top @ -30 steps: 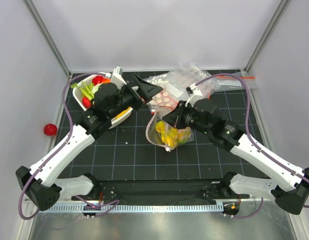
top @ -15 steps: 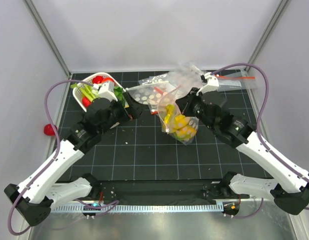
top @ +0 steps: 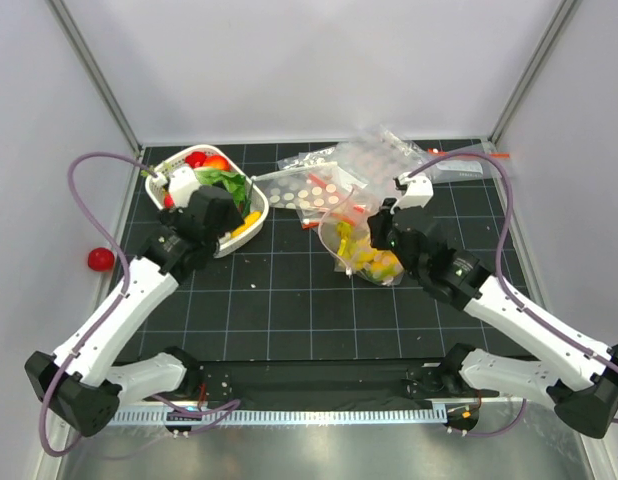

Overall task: Place the food in the zip-top bag and seal the zipper
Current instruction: Place the fake fruit in the zipper food storage bag, then pick up the fake fruit from the center of the board.

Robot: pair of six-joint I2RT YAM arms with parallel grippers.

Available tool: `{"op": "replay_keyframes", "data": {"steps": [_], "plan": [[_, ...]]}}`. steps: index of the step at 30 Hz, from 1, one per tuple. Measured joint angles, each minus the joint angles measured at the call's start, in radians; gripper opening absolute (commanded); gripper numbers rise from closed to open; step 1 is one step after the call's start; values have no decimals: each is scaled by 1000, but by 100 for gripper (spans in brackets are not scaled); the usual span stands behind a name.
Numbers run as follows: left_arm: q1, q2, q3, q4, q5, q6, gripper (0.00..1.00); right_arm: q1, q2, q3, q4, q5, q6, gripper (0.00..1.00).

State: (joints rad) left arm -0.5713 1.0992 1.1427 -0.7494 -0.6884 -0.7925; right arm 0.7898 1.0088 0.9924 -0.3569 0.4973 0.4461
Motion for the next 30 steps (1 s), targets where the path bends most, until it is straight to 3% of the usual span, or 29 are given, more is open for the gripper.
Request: {"op": "replay_keyframes", "data": {"steps": [8,15,30], "plan": [[440,163,74,-85,-30,-3,100,0,-69,-31,22,13,-8,1],[692,341,113,-115,-63,40,100,0,-67,-34,34,13,-26,1],[830,498,56,112,-89,142,100,0,-50,-44,58,-66,-28,1]]}}
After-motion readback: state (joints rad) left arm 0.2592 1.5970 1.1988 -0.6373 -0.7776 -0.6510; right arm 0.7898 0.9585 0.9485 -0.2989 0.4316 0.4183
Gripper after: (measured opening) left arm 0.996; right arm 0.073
